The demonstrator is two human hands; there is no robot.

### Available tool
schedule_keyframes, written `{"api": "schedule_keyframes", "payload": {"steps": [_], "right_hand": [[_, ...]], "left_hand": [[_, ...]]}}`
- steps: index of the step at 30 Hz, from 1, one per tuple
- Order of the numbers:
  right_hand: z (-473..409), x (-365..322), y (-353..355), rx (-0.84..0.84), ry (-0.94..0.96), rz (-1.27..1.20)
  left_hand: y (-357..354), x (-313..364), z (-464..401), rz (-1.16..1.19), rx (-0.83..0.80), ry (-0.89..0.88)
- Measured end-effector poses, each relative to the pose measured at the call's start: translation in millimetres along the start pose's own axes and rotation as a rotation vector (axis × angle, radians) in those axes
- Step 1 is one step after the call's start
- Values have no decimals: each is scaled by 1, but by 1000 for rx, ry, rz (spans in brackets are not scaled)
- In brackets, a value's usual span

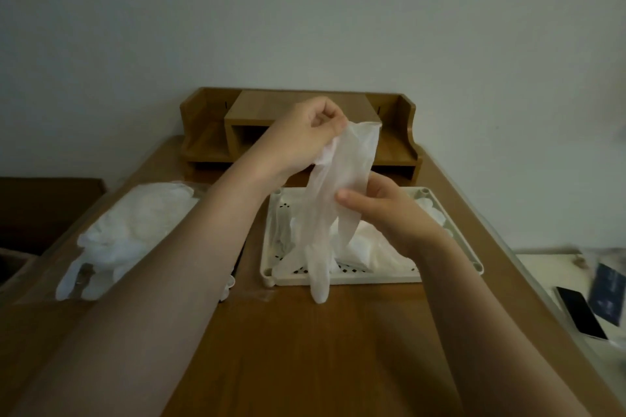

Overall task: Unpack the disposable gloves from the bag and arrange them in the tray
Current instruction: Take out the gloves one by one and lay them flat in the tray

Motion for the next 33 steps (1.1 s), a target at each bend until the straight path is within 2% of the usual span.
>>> {"api": "schedule_keyframes", "payload": {"steps": [2, 5, 8, 12, 15, 18, 21, 25, 28, 31, 33], "right_hand": [[0, 5, 18, 82, -14, 55], [3, 9, 49, 207, -38, 4], [5, 8, 84, 310, -101, 71], [-3, -8, 130, 505, -74, 376], [-6, -46, 147, 649, 173, 737], [-2, -60, 121, 532, 403, 1200], [1, -20, 82, 254, 290, 1364], [6, 35, 42, -63, 38, 1389], [10, 50, 28, -203, -172, 1277], [15, 59, 29, -191, -366, 911], [11, 63, 35, -126, -390, 959]], "left_hand": [[-2, -3, -5, 15, 25, -4], [-1, -14, -13, 72, 66, 12], [-7, -30, -23, 71, 53, 51], [-21, -36, -43, -17, -17, 77], [-23, -27, -60, -111, 40, 27], [-32, -34, -56, -159, -14, -10], [-46, -65, -38, -265, -189, 1], [-52, -98, -21, -532, -381, 71], [-49, -107, -11, -584, -440, 83], [-50, -111, -2, -629, -494, 91], [-52, -116, 1, -630, -518, 105]]}}
Point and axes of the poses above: each hand's wrist, its own z-axis away from the middle knuckle, its own y-axis out of the back of the hand, x = y × z, the point moved 8 cm from there along -z, towards the middle knuckle, and after that the axes turned 2 degrees about -x, right-handed, at the moved point
